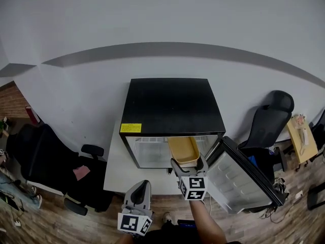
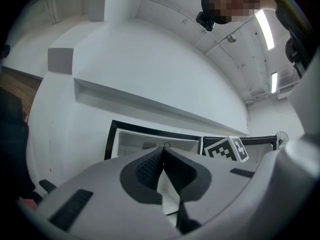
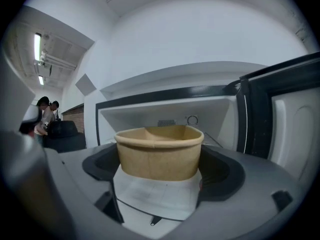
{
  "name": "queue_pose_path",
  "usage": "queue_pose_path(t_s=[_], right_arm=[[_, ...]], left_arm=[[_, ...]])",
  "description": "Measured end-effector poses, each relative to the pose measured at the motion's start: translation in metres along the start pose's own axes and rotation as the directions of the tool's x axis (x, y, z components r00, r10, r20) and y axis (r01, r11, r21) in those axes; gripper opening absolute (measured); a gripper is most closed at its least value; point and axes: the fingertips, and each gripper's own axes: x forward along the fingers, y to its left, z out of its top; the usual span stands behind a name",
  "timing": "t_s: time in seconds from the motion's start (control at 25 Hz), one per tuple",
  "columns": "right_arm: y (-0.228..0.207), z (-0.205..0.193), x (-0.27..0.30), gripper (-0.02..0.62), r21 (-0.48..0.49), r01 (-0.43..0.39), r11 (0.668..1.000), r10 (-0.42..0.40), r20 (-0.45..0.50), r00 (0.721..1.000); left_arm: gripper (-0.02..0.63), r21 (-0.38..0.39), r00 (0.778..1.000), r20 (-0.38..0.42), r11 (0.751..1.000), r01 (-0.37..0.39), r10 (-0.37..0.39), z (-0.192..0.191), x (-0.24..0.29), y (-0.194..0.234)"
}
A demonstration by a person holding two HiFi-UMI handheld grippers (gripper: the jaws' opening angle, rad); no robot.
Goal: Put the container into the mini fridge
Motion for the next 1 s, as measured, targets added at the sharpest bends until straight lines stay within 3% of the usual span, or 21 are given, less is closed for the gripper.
queue_pose_path(t_s=[0.56,1.0], right_arm=[[-0.023,0.0,0.076,0.499,-0.057,0.037,0.998,-0.039,-0.03,0.999],[-0.023,0.001,0.102,0.499,-0.083,0.069,0.994,-0.071,-0.027,0.997]], left_arm=[[0.008,-0.007,1.0,-0.012,1.0,-0.028,0.028,-0.006,0.03,0.015],[0.008,-0.013,0.998,-0.018,0.999,-0.052,0.052,-0.007,0.034,0.026]])
